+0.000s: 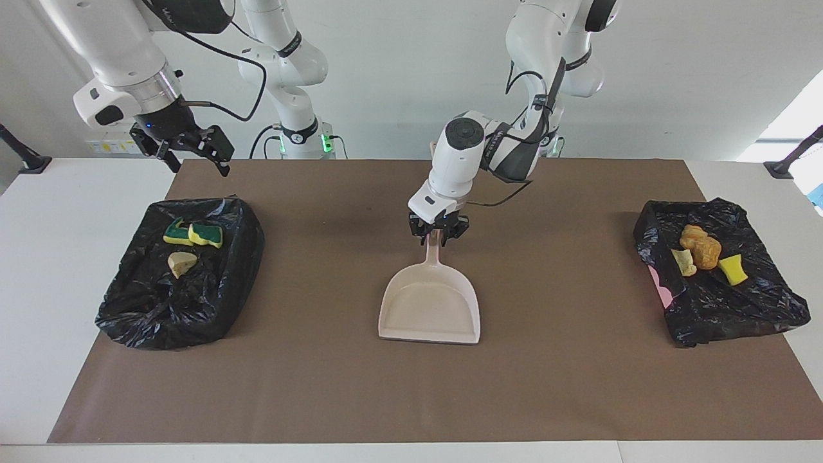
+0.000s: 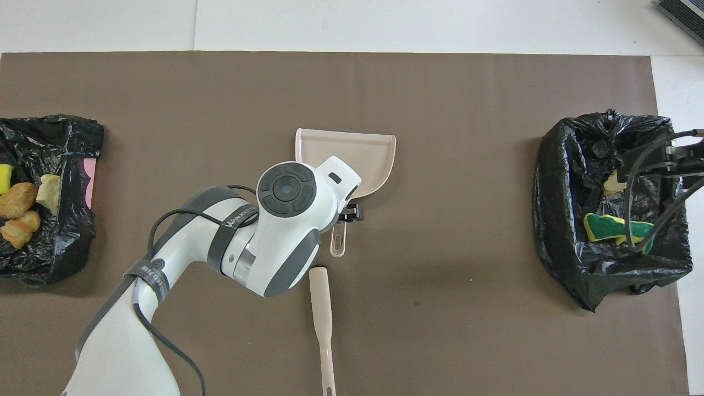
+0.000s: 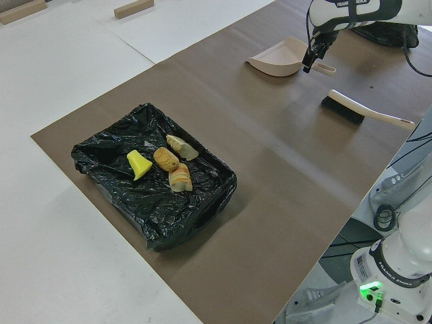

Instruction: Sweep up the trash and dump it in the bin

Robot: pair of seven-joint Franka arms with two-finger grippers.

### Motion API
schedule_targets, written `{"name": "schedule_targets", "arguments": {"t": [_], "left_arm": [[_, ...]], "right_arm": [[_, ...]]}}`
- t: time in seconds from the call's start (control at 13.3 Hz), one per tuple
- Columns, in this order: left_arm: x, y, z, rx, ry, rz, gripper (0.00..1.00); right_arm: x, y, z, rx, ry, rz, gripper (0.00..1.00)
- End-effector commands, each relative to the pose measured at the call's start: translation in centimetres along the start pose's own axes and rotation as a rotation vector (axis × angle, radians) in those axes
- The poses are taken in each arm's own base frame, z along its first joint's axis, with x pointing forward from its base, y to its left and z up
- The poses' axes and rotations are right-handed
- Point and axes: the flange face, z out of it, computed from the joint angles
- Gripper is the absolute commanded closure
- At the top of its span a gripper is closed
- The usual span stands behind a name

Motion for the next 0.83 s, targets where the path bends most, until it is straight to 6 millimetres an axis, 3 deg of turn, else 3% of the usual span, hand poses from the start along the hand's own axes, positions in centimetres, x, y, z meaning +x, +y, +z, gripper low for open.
{"name": "schedule_targets", "arguments": {"t": [0.0,0.23,0.3,0.6,0.75], "left_arm": [[1.8,-5.8,-2.4,0.031,-0.046,-0.065,0.00],[3.8,-11.3,-2.6,0.059,-0.102,-0.083,0.00],[4.5,-13.2,-3.5,0.053,-0.097,-0.084,0.00],[5.8,-22.5,-8.4,0.039,-0.116,-0.011,0.00],[5.6,-28.7,-11.9,0.024,-0.116,0.052,0.00]], "right_arm": [[-0.6,0.2,-0.1,0.012,0.003,0.011,0.00],[-0.6,0.2,-0.1,0.012,0.003,0.009,0.00],[-0.6,0.2,-0.1,0.012,0.003,0.009,0.00],[-0.6,0.2,-0.1,0.012,0.003,0.009,0.00],[-0.6,0.2,-0.1,0.012,0.003,0.009,0.00]]}}
